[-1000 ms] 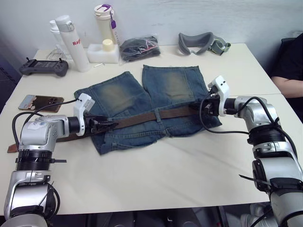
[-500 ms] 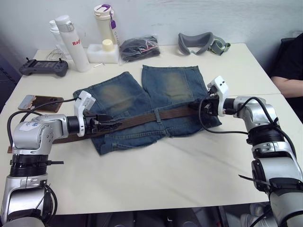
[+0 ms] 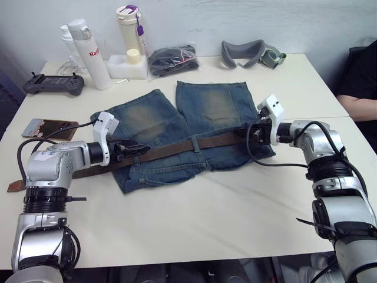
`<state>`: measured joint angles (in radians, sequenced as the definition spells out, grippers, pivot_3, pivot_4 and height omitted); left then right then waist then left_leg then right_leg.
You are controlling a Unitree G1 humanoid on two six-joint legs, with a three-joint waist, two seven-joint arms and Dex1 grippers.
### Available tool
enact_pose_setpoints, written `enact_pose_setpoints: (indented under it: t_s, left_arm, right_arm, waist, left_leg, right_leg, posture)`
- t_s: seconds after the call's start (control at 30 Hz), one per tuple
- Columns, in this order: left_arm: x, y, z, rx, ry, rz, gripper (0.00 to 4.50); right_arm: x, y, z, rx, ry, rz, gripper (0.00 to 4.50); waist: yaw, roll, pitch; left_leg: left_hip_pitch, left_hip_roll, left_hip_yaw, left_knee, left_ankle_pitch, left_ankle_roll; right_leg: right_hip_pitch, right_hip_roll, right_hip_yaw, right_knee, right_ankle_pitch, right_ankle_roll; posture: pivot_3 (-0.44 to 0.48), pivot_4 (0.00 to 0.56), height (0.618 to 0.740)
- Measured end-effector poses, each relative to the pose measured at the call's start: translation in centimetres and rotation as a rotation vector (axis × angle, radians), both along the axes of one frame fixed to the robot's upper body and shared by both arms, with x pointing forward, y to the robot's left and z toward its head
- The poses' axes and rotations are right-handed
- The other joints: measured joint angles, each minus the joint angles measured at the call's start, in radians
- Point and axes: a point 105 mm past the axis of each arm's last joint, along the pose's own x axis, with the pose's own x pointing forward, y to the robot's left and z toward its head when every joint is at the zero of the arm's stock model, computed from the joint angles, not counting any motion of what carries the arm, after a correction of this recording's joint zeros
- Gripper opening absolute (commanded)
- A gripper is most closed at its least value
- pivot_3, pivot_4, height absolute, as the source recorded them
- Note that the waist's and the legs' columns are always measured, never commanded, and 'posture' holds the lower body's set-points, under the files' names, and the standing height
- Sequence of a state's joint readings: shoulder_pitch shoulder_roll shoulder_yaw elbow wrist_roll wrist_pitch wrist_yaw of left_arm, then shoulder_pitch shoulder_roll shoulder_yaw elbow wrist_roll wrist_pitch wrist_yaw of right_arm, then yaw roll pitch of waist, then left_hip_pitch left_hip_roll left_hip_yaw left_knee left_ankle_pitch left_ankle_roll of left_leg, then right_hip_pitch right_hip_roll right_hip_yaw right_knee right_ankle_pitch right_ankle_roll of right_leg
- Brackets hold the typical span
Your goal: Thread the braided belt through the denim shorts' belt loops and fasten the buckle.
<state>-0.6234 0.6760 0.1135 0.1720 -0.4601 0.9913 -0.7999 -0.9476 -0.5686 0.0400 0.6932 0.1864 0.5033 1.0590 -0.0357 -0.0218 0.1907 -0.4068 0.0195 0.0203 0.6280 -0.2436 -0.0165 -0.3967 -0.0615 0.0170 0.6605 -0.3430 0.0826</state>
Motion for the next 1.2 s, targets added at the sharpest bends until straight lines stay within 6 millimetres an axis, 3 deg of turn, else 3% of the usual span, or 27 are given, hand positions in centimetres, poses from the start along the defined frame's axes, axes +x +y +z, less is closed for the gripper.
enact_pose_setpoints:
  t_s: [0.33, 0.6, 1.13, 1.2]
  left_arm:
    - [-0.4, -0.2, -0.8, 0.001, 0.035, -0.017, 3.94]
    - [0.4, 1.5, -1.9, 0.046, 0.045, 0.075, 3.94]
    - [-0.5, -0.1, -1.5, -0.003, 0.058, 0.004, 3.94]
    - [-0.6, 0.0, -1.8, -0.004, 0.067, 0.007, 3.43]
  right_arm:
    - [0.0, -0.1, -0.1, 0.003, 0.001, -0.003, 0.32]
    - [0.0, -0.1, -0.1, 0.003, 0.001, -0.004, 0.32]
    - [-0.1, -0.1, -0.3, 0.003, 0.004, -0.005, 0.32]
    - [-0.1, -0.1, -0.3, 0.003, 0.003, -0.005, 0.32]
  waist:
    - [0.000, 0.000, 0.000]
    - [0.001, 0.000, 0.000]
    - [0.001, 0.000, 0.000]
    - [0.001, 0.000, 0.000]
  left_leg:
    - [0.000, 0.000, 0.000, 0.000, 0.000, 0.000]
    - [0.000, 0.000, 0.000, 0.000, 0.000, 0.000]
    - [0.000, 0.000, 0.000, 0.000, 0.000, 0.000]
    - [0.000, 0.000, 0.000, 0.000, 0.000, 0.000]
  right_leg:
    - [0.000, 0.000, 0.000, 0.000, 0.000, 0.000]
    - [0.000, 0.000, 0.000, 0.000, 0.000, 0.000]
    - [0.000, 0.000, 0.001, 0.000, 0.000, 0.000]
    - [0.000, 0.000, 0.001, 0.000, 0.000, 0.000]
  posture:
    - [0.000, 0.150, 0.740]
    - [0.000, 0.150, 0.740]
    - [0.000, 0.150, 0.740]
    - [0.000, 0.150, 0.740]
